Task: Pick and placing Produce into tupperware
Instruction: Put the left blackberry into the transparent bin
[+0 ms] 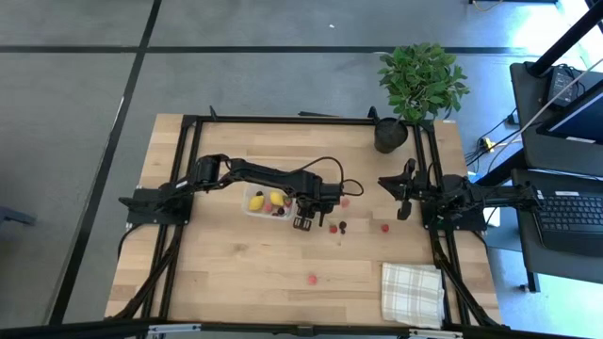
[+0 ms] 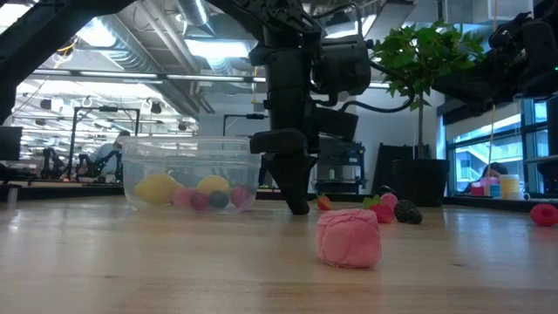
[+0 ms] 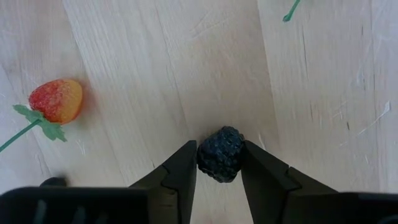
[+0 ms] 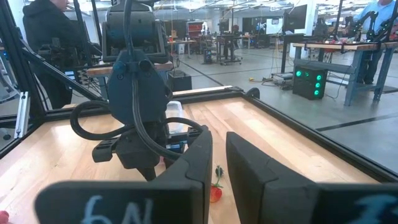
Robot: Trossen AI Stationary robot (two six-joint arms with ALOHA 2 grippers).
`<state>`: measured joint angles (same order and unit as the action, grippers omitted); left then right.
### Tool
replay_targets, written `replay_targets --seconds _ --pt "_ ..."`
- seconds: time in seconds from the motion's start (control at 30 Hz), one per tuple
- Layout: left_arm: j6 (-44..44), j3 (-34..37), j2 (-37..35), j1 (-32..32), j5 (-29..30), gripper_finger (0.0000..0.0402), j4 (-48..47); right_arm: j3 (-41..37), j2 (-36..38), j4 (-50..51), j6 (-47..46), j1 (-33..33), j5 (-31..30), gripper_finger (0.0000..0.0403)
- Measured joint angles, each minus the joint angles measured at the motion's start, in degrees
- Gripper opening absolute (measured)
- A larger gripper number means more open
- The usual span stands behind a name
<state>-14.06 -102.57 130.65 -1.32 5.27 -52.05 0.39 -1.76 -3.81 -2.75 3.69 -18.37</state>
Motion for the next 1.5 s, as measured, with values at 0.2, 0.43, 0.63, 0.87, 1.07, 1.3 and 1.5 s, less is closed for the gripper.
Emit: replay_targets --seconds 0.2,0.43,0.63,0.87,1.07,1.3,1.5 --pt "0.42 -2.55 0.35 -0.12 0.68 0.0112 -4.08 -0.01 0.00 0.00 0.00 -0.01 0.00 0.0051" --pt "0.00 -8.63 0.12 -0.33 0.25 0.0107 -9.61 0.01 0.00 0.01 -0.01 0.01 0.00 0.0051" --pt "-0.04 -15.99 0.00 -0.85 0.26 0.0110 -17.05 -0.01 0.00 0.02 -0.10 -0.01 0.00 0.0051" --pt "0.13 -24.42 -0.04 -1.19 0.10 0.0105 -27.80 0.01 0.00 0.00 -0.14 0.01 0.00 0.0051" --pt "3.45 -26.94 -0.11 -1.09 0.05 0.0110 -36.27 0.00 0.00 0.00 -0.16 0.01 0.00 0.0051" --pt "4.03 -26.74 -0.11 -0.98 -5.45 0.0113 -37.99 0.01 0.00 0.00 -0.06 0.00 0.00 0.0051" --pt "3.97 -26.33 -2.87 -1.14 -6.35 0.0105 -37.90 0.01 0.00 0.00 -0.03 0.01 0.00 0.0051"
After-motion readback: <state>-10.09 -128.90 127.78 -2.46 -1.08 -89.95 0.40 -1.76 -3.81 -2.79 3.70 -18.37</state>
